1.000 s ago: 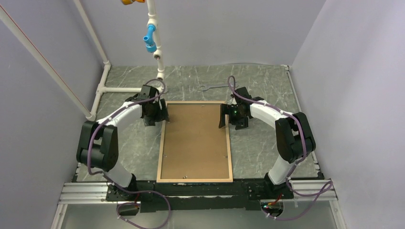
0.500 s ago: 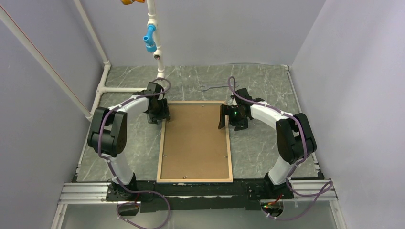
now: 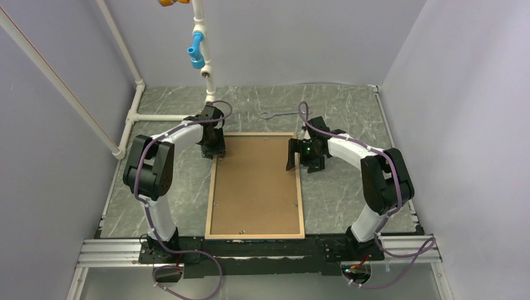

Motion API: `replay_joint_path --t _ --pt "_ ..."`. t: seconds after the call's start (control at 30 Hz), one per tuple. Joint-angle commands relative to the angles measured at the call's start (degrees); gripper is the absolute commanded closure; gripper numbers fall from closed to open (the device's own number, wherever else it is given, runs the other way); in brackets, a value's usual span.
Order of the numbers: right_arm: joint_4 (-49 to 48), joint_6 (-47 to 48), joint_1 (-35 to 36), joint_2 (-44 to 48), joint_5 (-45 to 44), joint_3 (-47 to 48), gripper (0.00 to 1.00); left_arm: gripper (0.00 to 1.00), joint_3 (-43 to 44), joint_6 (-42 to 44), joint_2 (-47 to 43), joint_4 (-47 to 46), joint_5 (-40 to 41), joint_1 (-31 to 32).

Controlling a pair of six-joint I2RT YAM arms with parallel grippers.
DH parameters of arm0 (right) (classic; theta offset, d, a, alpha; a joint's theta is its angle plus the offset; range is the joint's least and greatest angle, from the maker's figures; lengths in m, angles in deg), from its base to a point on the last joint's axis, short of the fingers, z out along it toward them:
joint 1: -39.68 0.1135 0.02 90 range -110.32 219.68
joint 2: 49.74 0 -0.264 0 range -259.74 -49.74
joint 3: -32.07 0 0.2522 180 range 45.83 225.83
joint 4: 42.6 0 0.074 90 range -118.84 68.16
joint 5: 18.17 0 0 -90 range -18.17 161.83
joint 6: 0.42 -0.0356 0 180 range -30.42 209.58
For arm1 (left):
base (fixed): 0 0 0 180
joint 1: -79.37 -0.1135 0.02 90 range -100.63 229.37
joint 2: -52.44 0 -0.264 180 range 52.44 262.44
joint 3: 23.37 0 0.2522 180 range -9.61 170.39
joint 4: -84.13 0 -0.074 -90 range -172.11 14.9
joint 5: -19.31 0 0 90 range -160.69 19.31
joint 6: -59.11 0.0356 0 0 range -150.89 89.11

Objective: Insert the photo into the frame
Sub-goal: Install the photo frame at the center of the board.

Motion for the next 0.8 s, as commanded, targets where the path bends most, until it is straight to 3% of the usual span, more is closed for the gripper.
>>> replay_joint_path --t 0.0,0.17,0.23,0.43,0.57,0.63,0.67,0.77 --pt "-1.3 0.3 -0.1 1.5 0.1 -0.1 0.03 0.55 0.5 -0.7 2.0 -0.2 1.8 0.1" --pt "-1.1 0.3 -0.1 1.6 0.0 0.0 0.03 0.95 -0.9 -0.6 1.7 -1.6 -0.1 0.1" --pt "-1.2 0.4 -0.1 1.6 0.0 -0.2 0.03 0.99 -1.5 -0.6 1.4 -2.3 -0.8 0.0" --pt "-1.0 0.3 -0.2 1.9 0.0 -0.5 0.02 0.99 -2.9 -0.6 -0.5 -4.0 -4.0 0.1" --pt "-1.0 0.2 -0.2 2.9 0.0 -1.0 0.02 0.8 -4.5 -1.1 -4.0 -5.0 -7.1 -0.4" --pt "-0.9 0.1 -0.2 3.4 0.1 -1.4 0.02 0.52 -5.6 -1.7 -6.8 -5.9 -8.8 -0.9" --pt "-0.9 0.2 -0.2 3.7 0.1 -1.6 0.02 0.43 -6.1 -2.0 -7.7 -6.2 -9.6 -1.3" --pt "-0.9 0.1 -0.2 4.4 0.3 -2.3 0.02 0.31 -7.3 -2.6 -11.0 -6.8 -12.3 -2.2"
